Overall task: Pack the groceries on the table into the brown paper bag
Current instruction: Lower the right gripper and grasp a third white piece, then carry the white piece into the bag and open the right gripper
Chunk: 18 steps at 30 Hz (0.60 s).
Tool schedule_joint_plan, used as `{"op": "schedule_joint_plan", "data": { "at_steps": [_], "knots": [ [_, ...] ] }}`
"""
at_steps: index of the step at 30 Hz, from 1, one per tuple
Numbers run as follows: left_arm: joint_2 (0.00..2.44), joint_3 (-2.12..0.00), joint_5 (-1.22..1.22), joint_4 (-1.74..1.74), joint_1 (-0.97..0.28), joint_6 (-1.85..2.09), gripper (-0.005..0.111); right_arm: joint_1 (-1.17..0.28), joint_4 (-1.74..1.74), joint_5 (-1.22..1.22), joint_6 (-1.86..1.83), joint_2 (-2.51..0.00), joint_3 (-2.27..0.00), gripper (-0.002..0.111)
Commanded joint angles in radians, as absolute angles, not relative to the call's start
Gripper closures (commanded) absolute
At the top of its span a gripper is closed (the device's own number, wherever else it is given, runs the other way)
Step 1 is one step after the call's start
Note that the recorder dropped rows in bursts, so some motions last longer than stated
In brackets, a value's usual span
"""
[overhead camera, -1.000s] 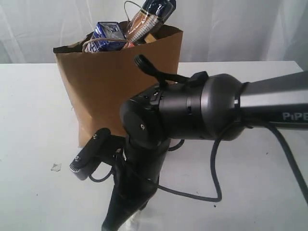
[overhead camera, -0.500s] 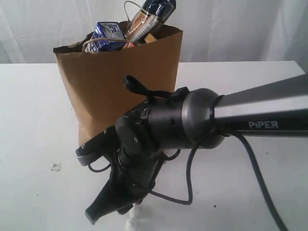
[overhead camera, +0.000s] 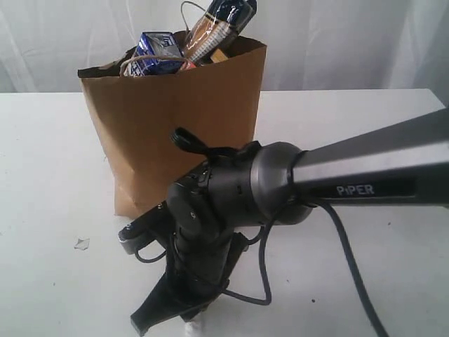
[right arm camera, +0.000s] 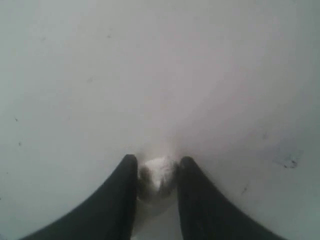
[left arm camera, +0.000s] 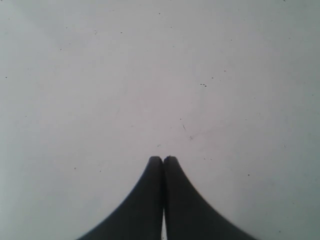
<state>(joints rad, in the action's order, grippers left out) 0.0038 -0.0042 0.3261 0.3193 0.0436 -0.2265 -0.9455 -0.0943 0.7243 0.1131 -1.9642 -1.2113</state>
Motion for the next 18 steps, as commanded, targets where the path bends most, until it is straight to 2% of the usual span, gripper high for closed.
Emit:
{"op": "schedule_joint_plan", "data": {
  "at_steps": [1, 5, 12, 18],
  "knots": [
    [0.000, 0.000, 0.329, 0.317, 0.035, -0.230, 0.107, -0.948, -0.085, 0.758, 0.119, -1.956, -1.214, 0.096],
    [0.000, 0.000, 0.329, 0.317, 0.035, -0.230, 0.107, -0.948, -0.110, 0.785, 0.119, -1.929, -1.217, 0.105],
    [0.000, 0.000, 0.329, 0.317, 0.035, -0.230, 0.107, -0.948, -0.234, 0.901, 0.074, -1.778, -1.246, 0.106],
    [0.000, 0.000, 0.329, 0.317, 0.035, -0.230, 0.107, -0.948, -0.299, 0.898, 0.046, -1.574, -1.285, 0.106]
  ]
}}
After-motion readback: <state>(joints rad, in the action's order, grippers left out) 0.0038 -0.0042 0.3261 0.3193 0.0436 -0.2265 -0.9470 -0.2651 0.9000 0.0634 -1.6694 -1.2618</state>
